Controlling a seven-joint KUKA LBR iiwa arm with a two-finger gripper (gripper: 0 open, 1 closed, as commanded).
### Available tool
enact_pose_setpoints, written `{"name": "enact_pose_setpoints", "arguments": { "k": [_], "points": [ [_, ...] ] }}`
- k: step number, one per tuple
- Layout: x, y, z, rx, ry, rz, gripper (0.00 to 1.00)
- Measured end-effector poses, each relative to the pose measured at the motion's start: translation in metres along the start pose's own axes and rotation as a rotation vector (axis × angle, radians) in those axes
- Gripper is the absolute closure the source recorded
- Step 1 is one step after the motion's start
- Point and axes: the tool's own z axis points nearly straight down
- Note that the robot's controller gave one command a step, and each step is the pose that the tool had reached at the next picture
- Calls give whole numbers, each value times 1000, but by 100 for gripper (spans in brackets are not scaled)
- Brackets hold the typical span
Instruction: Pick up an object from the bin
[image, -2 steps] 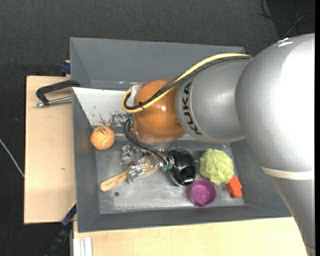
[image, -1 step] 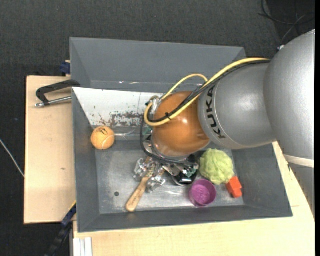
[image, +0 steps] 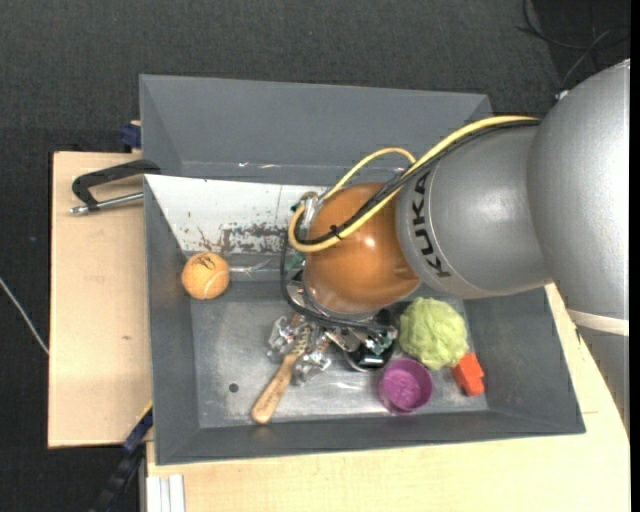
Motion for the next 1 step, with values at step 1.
{"name": "enact_pose_setpoints", "arguments": {
  "k": [1],
  "points": [
    [-1, 0, -2, -2, 5, -1, 0]
  ]
}}
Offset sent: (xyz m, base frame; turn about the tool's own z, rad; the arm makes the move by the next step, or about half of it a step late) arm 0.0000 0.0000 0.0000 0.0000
